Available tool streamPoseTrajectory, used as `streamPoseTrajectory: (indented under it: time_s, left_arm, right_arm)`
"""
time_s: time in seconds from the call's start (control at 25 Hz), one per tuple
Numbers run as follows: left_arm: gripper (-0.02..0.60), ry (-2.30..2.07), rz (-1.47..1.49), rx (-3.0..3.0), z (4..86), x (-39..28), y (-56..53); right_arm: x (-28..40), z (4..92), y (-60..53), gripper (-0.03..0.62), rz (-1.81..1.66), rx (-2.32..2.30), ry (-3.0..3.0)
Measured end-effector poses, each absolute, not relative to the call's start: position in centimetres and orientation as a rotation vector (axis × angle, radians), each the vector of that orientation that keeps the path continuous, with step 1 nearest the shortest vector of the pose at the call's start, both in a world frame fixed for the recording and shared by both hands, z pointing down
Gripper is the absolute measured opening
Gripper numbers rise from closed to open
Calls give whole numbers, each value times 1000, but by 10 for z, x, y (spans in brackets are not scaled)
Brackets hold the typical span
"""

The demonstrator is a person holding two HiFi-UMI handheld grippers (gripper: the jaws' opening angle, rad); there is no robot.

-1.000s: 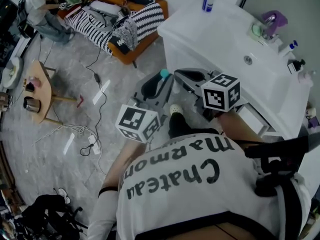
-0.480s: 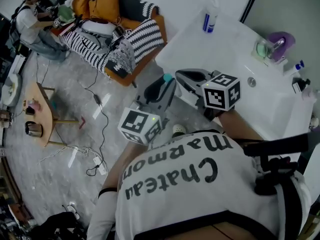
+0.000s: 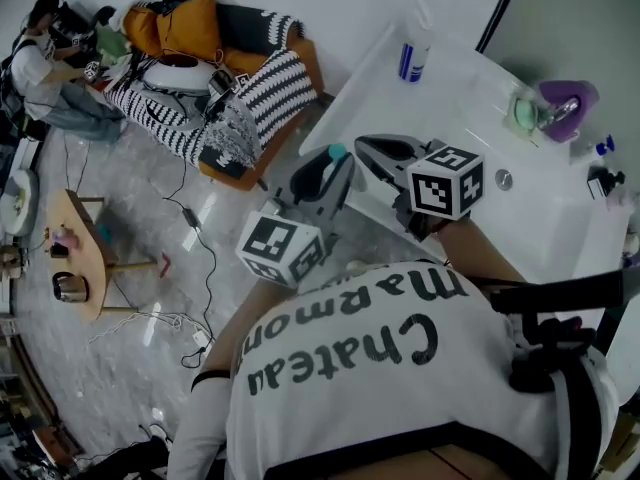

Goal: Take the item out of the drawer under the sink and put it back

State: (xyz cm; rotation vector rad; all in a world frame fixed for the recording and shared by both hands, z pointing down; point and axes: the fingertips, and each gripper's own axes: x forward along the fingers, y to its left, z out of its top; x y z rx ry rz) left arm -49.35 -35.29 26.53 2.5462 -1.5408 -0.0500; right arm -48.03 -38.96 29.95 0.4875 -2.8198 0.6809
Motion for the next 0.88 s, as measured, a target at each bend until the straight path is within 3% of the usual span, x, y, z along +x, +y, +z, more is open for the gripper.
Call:
streamPoseTrajectory:
  time_s: [0.88]
  left_arm:
    - [100, -1337, 16, 2624, 285, -479, -431]
  right_arm:
    - [-448, 313, -446, 9, 755, 765, -2804]
